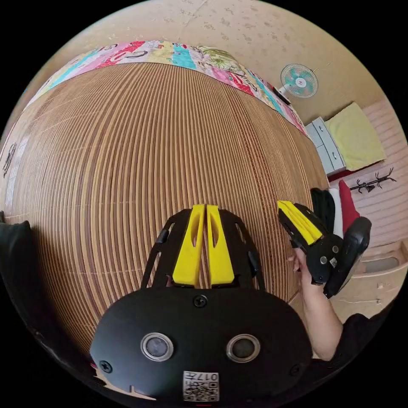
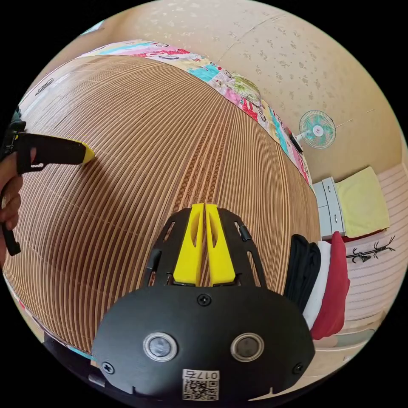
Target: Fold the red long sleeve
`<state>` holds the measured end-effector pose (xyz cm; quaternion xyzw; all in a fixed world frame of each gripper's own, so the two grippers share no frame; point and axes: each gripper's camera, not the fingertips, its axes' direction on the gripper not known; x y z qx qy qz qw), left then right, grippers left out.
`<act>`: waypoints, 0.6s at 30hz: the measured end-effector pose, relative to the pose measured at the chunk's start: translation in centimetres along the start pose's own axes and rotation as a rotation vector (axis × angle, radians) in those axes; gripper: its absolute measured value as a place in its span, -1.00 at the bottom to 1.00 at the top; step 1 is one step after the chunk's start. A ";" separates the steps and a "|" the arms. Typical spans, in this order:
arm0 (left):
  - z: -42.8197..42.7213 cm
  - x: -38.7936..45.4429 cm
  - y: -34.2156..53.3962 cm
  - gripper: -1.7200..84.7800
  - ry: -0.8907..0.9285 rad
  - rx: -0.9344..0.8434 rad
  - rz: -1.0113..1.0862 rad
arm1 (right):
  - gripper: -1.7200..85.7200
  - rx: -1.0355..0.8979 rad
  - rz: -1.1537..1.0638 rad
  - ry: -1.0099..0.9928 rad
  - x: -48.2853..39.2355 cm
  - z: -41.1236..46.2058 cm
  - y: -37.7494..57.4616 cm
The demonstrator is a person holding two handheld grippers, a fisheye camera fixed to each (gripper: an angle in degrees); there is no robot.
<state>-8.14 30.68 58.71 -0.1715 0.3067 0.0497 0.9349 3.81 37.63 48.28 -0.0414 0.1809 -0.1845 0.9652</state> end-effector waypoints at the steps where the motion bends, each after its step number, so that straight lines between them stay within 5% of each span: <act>1: 0.4 0.0 0.0 -0.98 0.065 -0.020 0.017 | -0.96 -0.005 0.016 -0.037 0.7 0.2 0.1; 3: 1.7 -0.2 0.2 -0.98 0.287 -0.063 0.037 | -0.96 -0.001 0.055 -0.129 2.1 0.6 0.3; 7: 1.7 1.7 0.8 -0.98 0.292 -0.033 0.117 | -0.96 0.086 0.085 -0.237 5.0 1.7 1.7; 12: 2.5 7.9 2.3 -0.98 -0.387 0.049 0.271 | -0.95 0.102 0.092 -0.335 8.2 3.0 2.5; 18: 6.1 12.4 4.9 -0.98 -0.698 0.135 0.413 | -0.95 0.097 0.111 -0.380 11.5 4.6 2.6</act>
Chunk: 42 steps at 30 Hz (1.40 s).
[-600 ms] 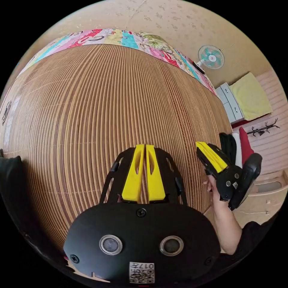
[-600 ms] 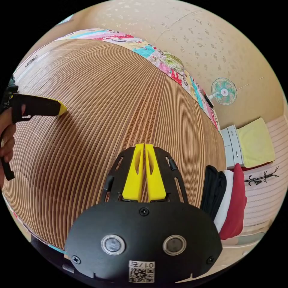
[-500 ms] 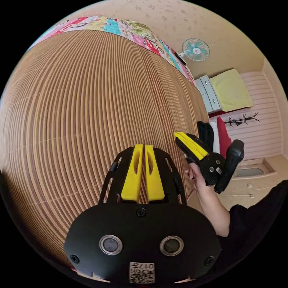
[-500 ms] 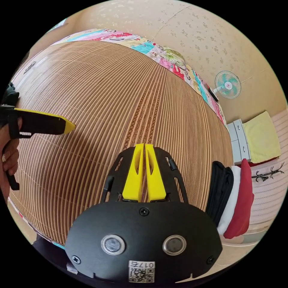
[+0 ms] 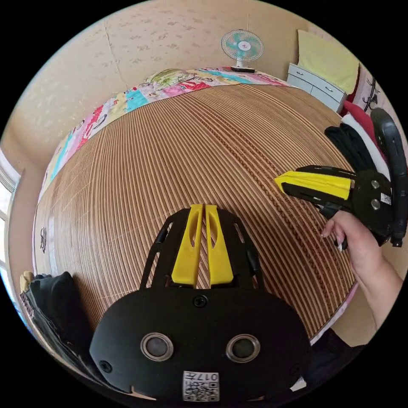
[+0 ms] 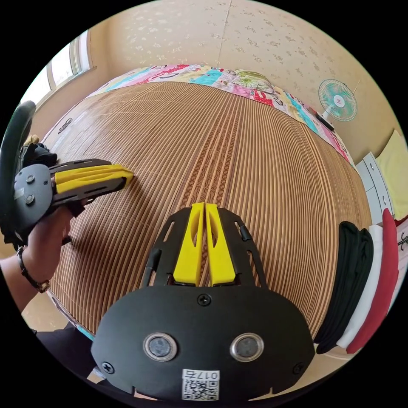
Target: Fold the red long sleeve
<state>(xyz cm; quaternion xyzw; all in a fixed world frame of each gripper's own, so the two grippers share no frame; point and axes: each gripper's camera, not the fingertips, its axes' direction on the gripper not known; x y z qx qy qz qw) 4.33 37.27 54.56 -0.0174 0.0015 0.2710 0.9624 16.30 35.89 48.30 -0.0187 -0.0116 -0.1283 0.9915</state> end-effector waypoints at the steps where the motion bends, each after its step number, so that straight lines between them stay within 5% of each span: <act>1: 0.0 0.7 0.0 -0.98 -0.039 -0.003 0.024 | -0.95 0.002 0.011 -0.023 1.0 0.0 0.1; 4: 0.2 3.8 0.4 -0.98 -0.209 -0.006 0.059 | -0.95 0.000 0.035 -0.089 3.5 0.1 0.1; 7: 0.3 2.6 0.2 -0.98 -0.142 -0.027 -0.050 | -0.95 -0.001 0.107 -0.171 6.3 0.3 0.1; 15: 0.7 -3.9 1.8 -0.96 0.621 0.081 -0.331 | -0.91 0.077 0.175 -0.406 14.6 -2.7 1.4; 19: -3.3 -0.2 0.0 -0.92 0.700 0.116 -0.158 | -0.81 0.209 0.310 -0.465 22.0 -10.2 5.0; 21: -6.8 2.6 -2.4 -0.94 0.750 0.141 -0.066 | -0.75 0.229 0.360 -0.415 25.8 -14.4 6.5; 26: -13.5 6.7 -8.9 -0.98 0.799 0.207 -0.027 | -0.70 0.194 0.492 0.135 40.4 -27.4 11.6; 30: -14.6 8.5 -14.0 -0.98 1.092 0.245 -0.029 | -0.67 0.036 0.688 0.224 51.5 -28.4 16.2; 33: -16.0 8.5 -17.0 -0.98 1.264 0.341 0.056 | -0.68 -0.121 0.709 0.084 56.3 -24.9 18.4; 39: -18.5 5.0 -21.2 -0.98 1.249 0.296 0.073 | -0.89 0.224 0.734 -0.168 56.8 -30.8 17.8; 42: -19.7 1.1 -21.7 -0.98 1.233 0.285 -0.004 | -0.91 0.438 0.516 -0.312 53.5 -36.4 14.2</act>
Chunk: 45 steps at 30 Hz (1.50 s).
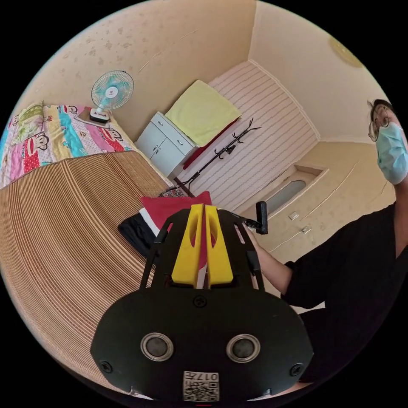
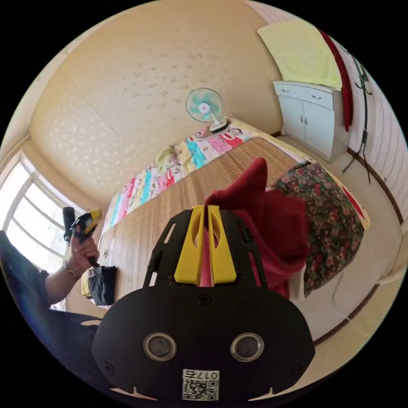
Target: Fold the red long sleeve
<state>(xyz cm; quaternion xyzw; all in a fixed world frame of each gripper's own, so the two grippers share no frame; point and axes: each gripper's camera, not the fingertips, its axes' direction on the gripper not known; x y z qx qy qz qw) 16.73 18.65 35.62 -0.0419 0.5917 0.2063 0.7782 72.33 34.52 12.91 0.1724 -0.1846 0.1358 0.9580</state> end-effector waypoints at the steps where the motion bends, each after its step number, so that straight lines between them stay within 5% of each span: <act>1: -0.9 -0.1 -0.2 -0.98 0.001 0.011 -0.016 | -0.92 0.017 -0.088 -0.064 -3.2 -0.3 -0.8; 7: -7.7 -2.9 0.8 -0.87 0.061 0.208 -0.292 | -0.93 -0.071 -0.345 -0.356 -15.3 1.5 0.8; 15: -6.6 -13.9 8.3 -0.68 0.137 0.067 -0.703 | -0.93 -0.413 -0.368 -0.568 -19.5 10.5 5.6; 22: -11.0 -16.6 9.1 -0.59 0.179 0.092 -0.758 | -0.94 -0.546 -0.560 -0.765 -27.3 14.6 6.0; 31: -24.4 -19.9 10.4 -0.58 0.161 0.116 -0.930 | -0.94 -0.563 -0.929 -0.781 -42.0 14.3 8.4; 38: -30.4 -25.0 14.6 -0.40 0.158 0.067 -1.217 | -0.94 -0.645 -1.019 -0.783 -49.9 16.4 11.8; 45: -35.7 -27.7 22.1 -0.43 0.111 0.075 -1.412 | -0.94 -0.697 -1.154 -0.794 -55.5 17.3 14.2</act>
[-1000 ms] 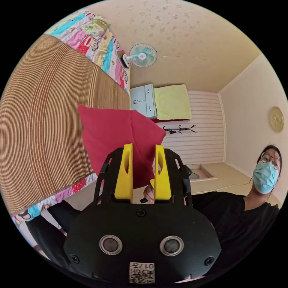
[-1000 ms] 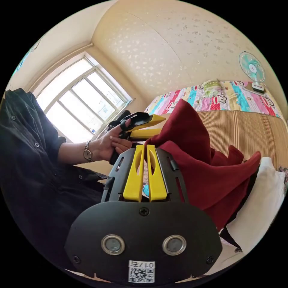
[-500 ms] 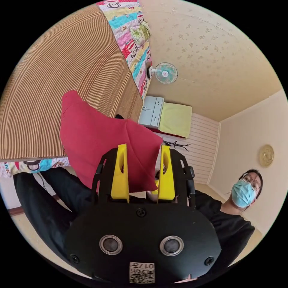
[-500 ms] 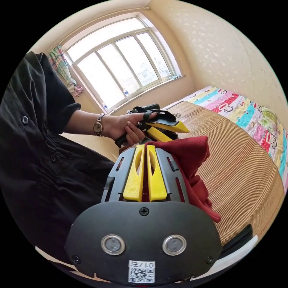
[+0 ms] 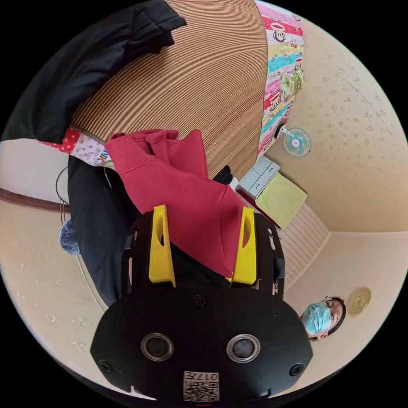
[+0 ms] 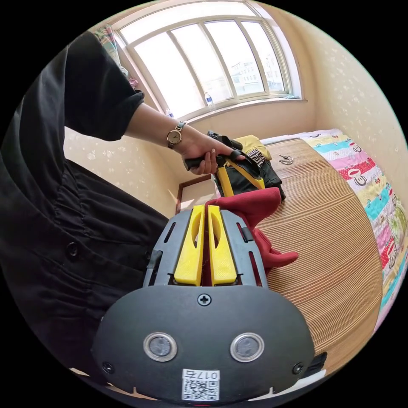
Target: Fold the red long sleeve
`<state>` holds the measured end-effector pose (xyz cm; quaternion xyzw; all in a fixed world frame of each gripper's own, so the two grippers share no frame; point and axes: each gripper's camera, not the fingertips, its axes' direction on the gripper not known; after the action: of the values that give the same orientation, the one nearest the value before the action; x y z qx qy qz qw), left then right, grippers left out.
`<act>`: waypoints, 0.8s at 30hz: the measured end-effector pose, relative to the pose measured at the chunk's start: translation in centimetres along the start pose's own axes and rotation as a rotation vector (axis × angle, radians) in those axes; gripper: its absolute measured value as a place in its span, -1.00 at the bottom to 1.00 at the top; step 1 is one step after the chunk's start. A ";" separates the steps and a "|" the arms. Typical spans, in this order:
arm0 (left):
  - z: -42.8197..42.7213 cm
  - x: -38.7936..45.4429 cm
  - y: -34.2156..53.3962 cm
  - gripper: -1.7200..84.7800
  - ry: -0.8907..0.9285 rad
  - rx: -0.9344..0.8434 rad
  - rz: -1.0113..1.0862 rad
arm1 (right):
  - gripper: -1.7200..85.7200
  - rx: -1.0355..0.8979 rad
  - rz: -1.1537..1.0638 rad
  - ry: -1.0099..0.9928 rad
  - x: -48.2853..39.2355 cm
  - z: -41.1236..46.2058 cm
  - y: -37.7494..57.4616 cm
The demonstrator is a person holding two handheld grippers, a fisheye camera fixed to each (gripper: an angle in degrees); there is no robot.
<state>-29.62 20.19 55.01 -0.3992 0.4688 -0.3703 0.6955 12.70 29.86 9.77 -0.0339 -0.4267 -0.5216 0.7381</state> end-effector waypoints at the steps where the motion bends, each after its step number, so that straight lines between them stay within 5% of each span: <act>1: -0.4 -0.5 0.0 -0.43 -0.003 0.005 -0.016 | -0.94 -0.019 -0.031 0.016 -0.5 0.5 -0.9; 4: -2.7 -3.6 -0.3 -0.41 -0.025 0.042 -0.124 | -0.94 -0.063 -0.087 0.023 -1.1 1.5 -2.7; 9: -2.8 -6.0 -2.9 -0.38 0.184 0.006 -0.172 | -0.94 -0.142 -0.126 -0.012 -0.8 3.9 -5.5; 16: -0.2 -2.6 -6.3 -0.40 -0.261 -0.222 -0.070 | -0.94 -0.288 -0.161 -0.062 0.0 9.3 -8.5; 19: 0.9 -3.5 -5.2 -0.59 -0.348 -0.335 -0.036 | -0.94 -0.297 -0.179 -0.087 0.3 9.5 -8.1; 21: 0.3 -4.3 -4.0 -0.86 -0.282 -0.298 0.066 | -0.94 -0.288 -0.176 -0.080 0.6 9.1 -7.6; 24: -0.8 -3.2 -1.7 -0.89 0.049 -0.229 0.393 | -0.94 -0.228 -0.094 -0.068 2.4 7.1 -7.1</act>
<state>-31.50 22.16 57.54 -0.3673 0.5932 -0.1816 0.6930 2.97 28.38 13.05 -0.1150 -0.3906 -0.5990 0.6895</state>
